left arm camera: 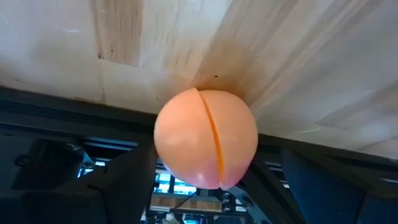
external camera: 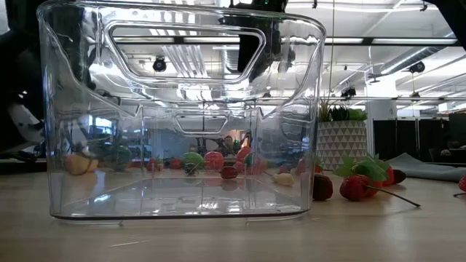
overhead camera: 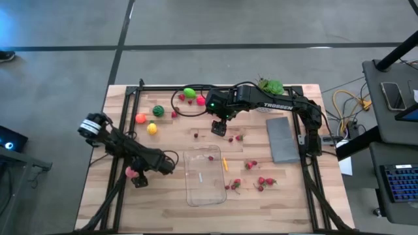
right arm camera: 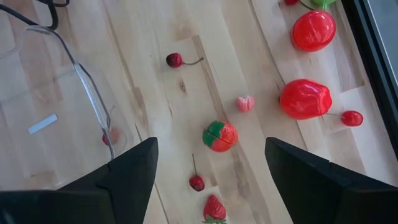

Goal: Pick and placing Produce into tupperware
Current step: Put the light orange peach into the transparent bin

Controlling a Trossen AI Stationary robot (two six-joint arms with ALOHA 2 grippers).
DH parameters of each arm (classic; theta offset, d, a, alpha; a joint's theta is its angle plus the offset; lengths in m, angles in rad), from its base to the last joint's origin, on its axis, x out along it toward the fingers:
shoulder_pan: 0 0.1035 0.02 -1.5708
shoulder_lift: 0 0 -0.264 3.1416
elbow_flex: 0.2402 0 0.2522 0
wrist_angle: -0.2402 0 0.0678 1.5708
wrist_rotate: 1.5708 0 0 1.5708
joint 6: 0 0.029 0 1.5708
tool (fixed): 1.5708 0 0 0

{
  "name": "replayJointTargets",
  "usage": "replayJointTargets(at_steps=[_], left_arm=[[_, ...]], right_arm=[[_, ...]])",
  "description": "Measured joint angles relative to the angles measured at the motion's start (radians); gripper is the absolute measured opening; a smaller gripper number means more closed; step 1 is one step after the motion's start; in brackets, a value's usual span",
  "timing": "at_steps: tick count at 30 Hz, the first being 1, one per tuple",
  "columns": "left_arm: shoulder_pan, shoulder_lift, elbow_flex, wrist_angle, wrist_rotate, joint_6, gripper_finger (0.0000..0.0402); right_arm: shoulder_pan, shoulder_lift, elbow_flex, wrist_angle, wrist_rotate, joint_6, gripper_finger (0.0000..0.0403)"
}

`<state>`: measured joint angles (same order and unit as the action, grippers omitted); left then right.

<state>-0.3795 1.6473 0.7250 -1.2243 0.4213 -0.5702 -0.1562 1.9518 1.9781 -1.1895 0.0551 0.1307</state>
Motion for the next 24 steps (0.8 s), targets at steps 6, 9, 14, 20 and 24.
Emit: replayJointTargets(at_steps=[6, 9, 14, 20, 24], left_arm=[[-0.022, 0.024, -0.002, 0.009, -0.059, -0.074, 0.032], [-0.022, 0.032, -0.002, 0.011, -0.064, -0.079, 0.0319], [-0.024, 0.042, -0.009, 0.012, -0.064, -0.079, 0.0307], [-0.034, 0.052, -0.015, 0.012, -0.067, -0.079, 0.0268], [-0.034, 0.052, -0.015, 0.011, -0.069, -0.08, 0.0253]], right_arm=[[0.0, 0.0, 0.0, 0.014, 0.0, 0.0, 0.0288], [0.0, 0.0, 0.0, 0.026, 0.0, 0.005, 0.0288], [0.0, 0.0, 0.0, 0.027, 0.0, 0.008, 0.0288], [0.0, 0.0, 0.0, 0.027, 0.0, 0.019, 0.0288], [0.0, 0.0, 0.0, 0.027, 0.0, 0.019, 0.0288]])
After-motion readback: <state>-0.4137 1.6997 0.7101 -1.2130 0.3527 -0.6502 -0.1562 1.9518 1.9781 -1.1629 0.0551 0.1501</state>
